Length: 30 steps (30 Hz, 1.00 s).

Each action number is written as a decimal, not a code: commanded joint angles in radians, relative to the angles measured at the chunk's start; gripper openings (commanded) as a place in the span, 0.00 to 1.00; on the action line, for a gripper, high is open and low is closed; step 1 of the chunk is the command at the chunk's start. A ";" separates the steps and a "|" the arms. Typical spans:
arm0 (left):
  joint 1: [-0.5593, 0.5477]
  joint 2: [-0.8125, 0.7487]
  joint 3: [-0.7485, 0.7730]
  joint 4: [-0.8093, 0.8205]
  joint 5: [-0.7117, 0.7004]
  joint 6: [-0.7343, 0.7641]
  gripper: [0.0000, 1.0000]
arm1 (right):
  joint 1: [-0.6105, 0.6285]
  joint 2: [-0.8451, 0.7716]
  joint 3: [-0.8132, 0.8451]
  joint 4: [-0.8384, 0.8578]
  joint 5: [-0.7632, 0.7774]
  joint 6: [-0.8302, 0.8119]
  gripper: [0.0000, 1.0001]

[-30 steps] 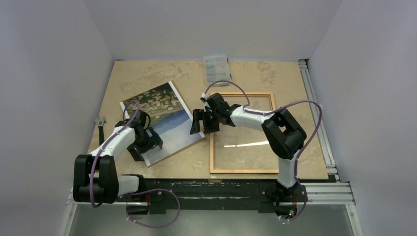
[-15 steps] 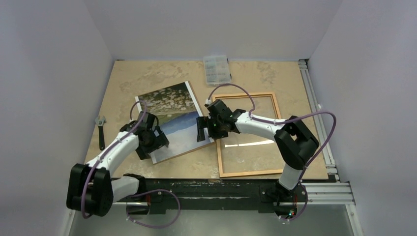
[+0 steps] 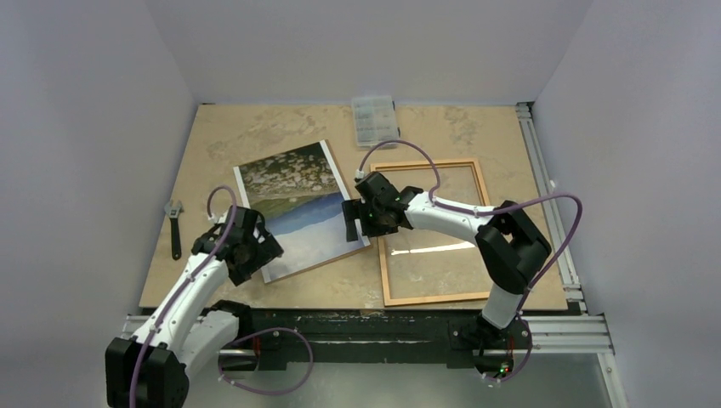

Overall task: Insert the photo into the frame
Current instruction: Move the photo frame item to the center of the board.

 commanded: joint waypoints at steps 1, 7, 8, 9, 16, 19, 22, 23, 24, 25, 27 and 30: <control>0.002 0.063 -0.066 0.112 0.070 -0.005 0.94 | -0.003 -0.032 0.037 -0.013 0.028 -0.013 0.83; 0.035 0.085 -0.108 0.172 0.114 0.009 0.94 | -0.003 -0.006 0.028 0.021 -0.027 -0.004 0.71; 0.046 0.080 -0.113 0.171 0.115 0.015 0.94 | -0.003 0.004 0.030 0.024 -0.040 -0.001 0.68; 0.054 0.074 -0.118 0.168 0.117 0.019 0.94 | -0.003 0.013 0.032 0.025 -0.047 0.001 0.67; 0.111 0.045 -0.140 0.167 0.136 0.044 0.94 | -0.003 0.062 0.043 0.029 -0.050 0.008 0.64; 0.113 0.046 -0.142 0.173 0.140 0.048 0.94 | -0.003 0.071 0.042 0.035 -0.054 0.009 0.63; 0.116 0.058 -0.143 0.184 0.145 0.054 0.94 | -0.003 0.079 0.037 0.044 -0.064 0.015 0.63; 0.115 0.061 -0.145 0.189 0.146 0.055 0.94 | -0.005 0.079 0.036 0.045 -0.064 0.017 0.63; 0.116 0.063 -0.146 0.193 0.146 0.057 0.94 | -0.003 0.077 0.033 0.047 -0.064 0.020 0.63; 0.116 0.063 -0.146 0.197 0.147 0.058 0.94 | -0.003 0.075 0.033 0.046 -0.064 0.022 0.63; 0.116 0.063 -0.149 0.204 0.146 0.059 0.93 | -0.002 0.068 0.035 0.035 -0.049 0.025 0.64; 0.116 0.062 -0.148 0.206 0.146 0.064 0.93 | -0.003 0.044 0.045 0.004 0.000 0.019 0.69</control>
